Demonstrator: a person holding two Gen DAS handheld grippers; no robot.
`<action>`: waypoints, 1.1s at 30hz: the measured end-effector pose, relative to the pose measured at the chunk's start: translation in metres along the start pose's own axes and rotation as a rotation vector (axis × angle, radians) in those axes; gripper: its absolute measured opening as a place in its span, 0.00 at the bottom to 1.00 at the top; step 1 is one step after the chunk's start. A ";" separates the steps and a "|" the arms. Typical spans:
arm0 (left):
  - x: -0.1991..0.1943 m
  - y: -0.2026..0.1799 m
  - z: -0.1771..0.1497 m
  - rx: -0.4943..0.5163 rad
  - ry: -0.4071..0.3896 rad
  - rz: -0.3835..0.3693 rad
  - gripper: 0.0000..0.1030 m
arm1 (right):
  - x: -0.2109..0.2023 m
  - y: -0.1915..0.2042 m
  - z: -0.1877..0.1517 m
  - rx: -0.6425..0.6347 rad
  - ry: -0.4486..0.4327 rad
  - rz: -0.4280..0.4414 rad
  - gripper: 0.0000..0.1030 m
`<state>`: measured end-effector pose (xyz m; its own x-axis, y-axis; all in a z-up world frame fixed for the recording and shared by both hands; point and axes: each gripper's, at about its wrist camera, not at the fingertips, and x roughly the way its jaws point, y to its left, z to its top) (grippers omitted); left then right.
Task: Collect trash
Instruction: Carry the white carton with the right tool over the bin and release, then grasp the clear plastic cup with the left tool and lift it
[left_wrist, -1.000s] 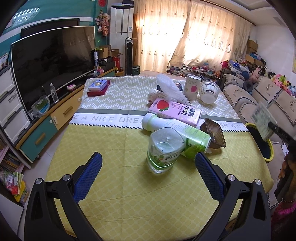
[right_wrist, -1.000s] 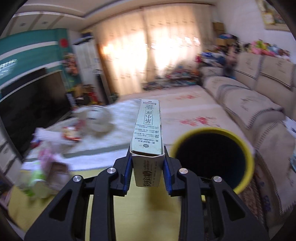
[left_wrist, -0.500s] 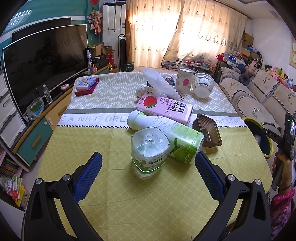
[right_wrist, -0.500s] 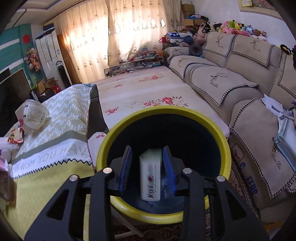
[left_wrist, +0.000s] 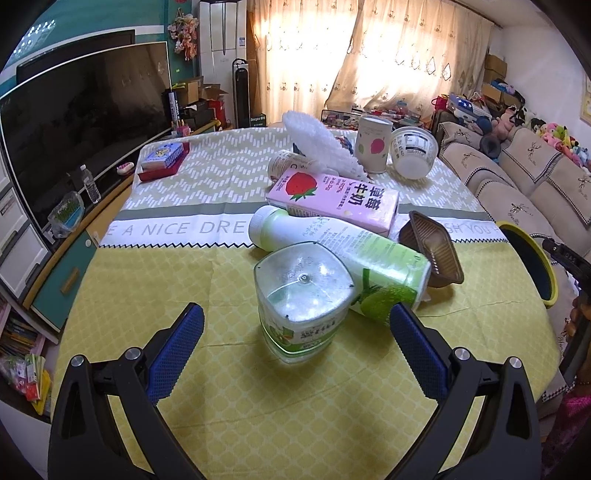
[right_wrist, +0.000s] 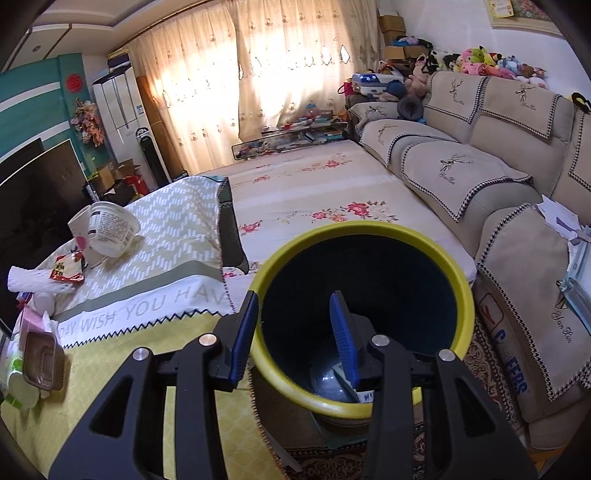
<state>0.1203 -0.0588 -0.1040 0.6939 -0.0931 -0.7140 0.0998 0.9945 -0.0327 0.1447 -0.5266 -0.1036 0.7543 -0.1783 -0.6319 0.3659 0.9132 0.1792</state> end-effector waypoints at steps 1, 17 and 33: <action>0.003 0.000 0.000 0.000 0.002 0.001 0.96 | 0.000 0.000 0.000 -0.001 0.002 0.003 0.38; 0.041 0.004 0.007 -0.012 0.071 0.000 0.66 | -0.001 0.001 -0.002 0.007 0.017 0.024 0.40; -0.009 -0.008 0.009 0.022 0.017 -0.085 0.54 | -0.012 -0.004 -0.003 -0.001 0.003 0.040 0.41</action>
<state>0.1198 -0.0664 -0.0904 0.6704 -0.1760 -0.7208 0.1734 0.9817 -0.0785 0.1325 -0.5264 -0.0991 0.7668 -0.1408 -0.6262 0.3350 0.9200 0.2033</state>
